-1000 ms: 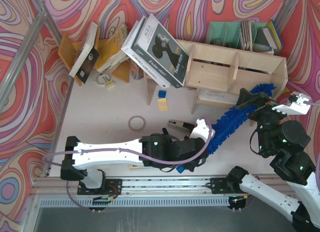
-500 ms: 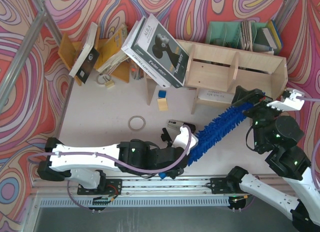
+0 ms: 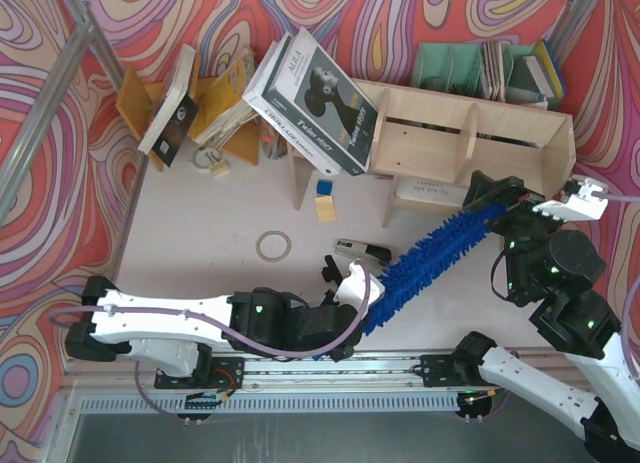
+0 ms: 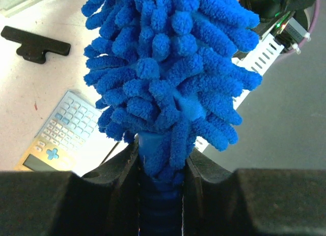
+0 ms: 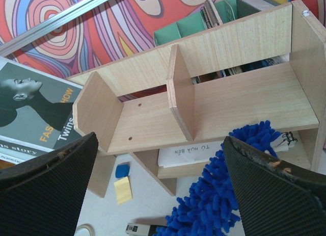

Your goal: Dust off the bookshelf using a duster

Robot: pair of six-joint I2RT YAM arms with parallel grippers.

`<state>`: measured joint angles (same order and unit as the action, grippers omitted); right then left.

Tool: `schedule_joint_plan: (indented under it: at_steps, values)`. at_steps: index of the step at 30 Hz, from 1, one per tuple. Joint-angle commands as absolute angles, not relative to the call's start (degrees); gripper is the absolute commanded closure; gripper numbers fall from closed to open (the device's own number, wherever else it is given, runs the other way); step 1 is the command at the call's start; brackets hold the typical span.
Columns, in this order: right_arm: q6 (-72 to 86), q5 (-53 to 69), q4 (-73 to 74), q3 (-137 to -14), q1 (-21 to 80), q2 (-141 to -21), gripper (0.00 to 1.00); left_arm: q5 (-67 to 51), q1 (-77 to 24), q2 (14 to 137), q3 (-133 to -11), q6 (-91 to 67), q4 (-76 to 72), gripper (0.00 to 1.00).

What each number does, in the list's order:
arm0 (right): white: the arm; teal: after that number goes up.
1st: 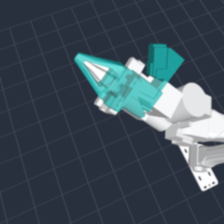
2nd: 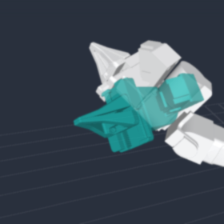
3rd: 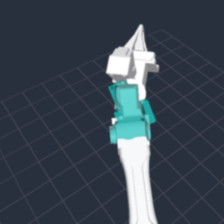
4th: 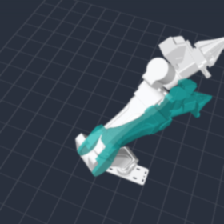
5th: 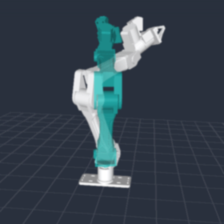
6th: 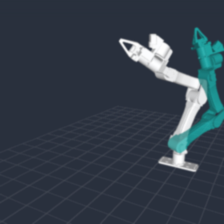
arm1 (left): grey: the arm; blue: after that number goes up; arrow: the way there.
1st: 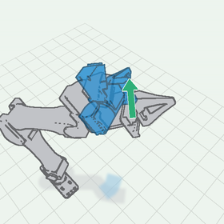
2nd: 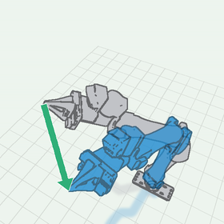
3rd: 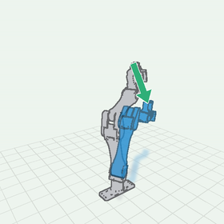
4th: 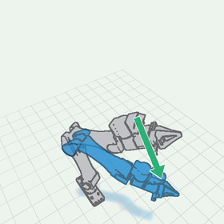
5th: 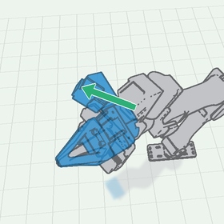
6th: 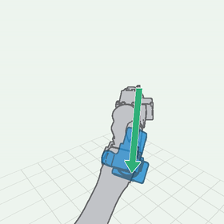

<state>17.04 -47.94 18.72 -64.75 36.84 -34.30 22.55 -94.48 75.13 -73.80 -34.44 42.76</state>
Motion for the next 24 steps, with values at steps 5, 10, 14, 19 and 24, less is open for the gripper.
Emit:
schedule_joint_plan:
  at_steps: [5,10,14,19,24]
  values:
    - [18.4,-48.9,18.6,-64.1,37.0,-34.7,0.01,21.0,-91.7,80.4,-74.7,-30.8,35.9,1.0]
    - [15.7,-47.2,15.8,-60.4,36.9,-33.1,0.01,19.0,-90.2,81.4,-74.2,-30.2,34.2,1.0]
    - [10.0,-43.7,8.9,-54.6,36.9,-30.2,0.01,21.0,-89.4,80.7,-73.3,-30.1,32.5,1.0]
    - [4.7,-40.4,3.4,-49.0,36.9,-27.1,0.01,21.3,-87.6,80.3,-72.5,-30.2,30.6,1.0]
    - [2.3,-40.3,0.8,-46.0,36.9,-25.4,0.01,22.7,-86.1,80.7,-71.8,-31.4,30.5,1.0]
